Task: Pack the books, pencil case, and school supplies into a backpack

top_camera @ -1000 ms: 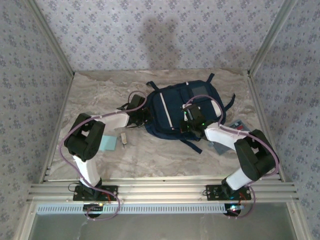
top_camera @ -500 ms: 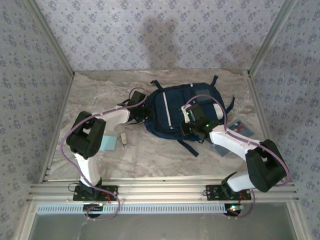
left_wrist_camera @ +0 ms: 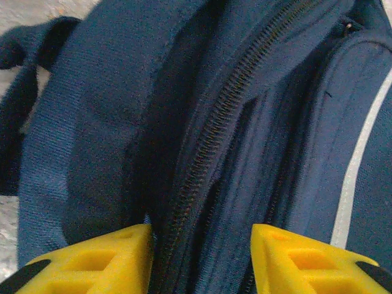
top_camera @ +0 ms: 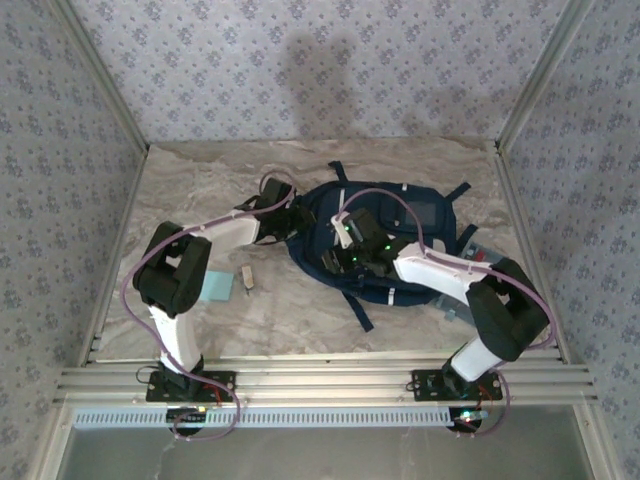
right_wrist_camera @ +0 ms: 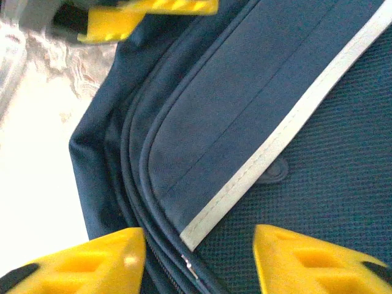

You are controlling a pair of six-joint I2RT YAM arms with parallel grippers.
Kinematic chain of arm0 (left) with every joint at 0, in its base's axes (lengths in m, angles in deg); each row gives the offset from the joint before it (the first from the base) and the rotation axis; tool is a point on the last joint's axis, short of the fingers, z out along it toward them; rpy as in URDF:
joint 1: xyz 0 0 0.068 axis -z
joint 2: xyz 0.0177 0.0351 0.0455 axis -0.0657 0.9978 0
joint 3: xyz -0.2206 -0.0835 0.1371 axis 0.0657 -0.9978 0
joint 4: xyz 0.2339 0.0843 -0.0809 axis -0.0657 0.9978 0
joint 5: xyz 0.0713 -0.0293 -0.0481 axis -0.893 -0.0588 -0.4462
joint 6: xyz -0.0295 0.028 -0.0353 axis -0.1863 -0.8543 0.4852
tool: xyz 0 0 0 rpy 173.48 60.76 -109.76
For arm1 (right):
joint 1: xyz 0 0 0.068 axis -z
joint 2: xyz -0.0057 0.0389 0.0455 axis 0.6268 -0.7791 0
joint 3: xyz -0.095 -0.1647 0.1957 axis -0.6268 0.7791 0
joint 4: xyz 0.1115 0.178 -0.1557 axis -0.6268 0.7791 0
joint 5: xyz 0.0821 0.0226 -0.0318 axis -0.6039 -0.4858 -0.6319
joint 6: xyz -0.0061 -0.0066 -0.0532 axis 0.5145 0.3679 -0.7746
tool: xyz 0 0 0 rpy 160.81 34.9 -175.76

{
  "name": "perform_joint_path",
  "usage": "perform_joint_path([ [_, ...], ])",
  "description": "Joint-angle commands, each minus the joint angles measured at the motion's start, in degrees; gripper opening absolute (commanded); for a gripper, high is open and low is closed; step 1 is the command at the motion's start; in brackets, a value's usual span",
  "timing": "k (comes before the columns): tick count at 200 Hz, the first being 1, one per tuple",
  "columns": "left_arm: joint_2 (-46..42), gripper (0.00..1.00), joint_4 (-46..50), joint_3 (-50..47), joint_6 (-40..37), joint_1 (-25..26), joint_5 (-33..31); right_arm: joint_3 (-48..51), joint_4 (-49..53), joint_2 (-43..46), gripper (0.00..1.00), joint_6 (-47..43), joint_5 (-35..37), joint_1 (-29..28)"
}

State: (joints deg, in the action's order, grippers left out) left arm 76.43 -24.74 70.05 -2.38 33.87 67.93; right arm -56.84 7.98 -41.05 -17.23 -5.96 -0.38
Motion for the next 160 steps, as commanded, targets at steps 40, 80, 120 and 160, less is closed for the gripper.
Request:
perform_joint_path([
  [40, -8.5, 0.50, 13.4, 4.8, -13.0, 3.6, 1.1, 0.4, 12.0, 11.8, 0.59, 14.4, 4.9, 8.8],
  [80, -9.7, 0.50, 20.8, 9.2, -21.5, 12.2, -1.8, 5.0, 19.1, 18.8, 0.60, 20.5, 6.5, 20.3],
  [120, -6.7, 0.51, 24.3, 12.7, -23.1, 19.2, -0.5, 9.0, 25.5, 24.6, 0.61, 21.2, 7.5, 30.7],
  [160, -0.9, 0.50, 30.0, 17.2, -24.2, 25.3, -0.9, 15.4, 22.8, 27.5, 0.62, 22.4, 3.0, 37.0],
])
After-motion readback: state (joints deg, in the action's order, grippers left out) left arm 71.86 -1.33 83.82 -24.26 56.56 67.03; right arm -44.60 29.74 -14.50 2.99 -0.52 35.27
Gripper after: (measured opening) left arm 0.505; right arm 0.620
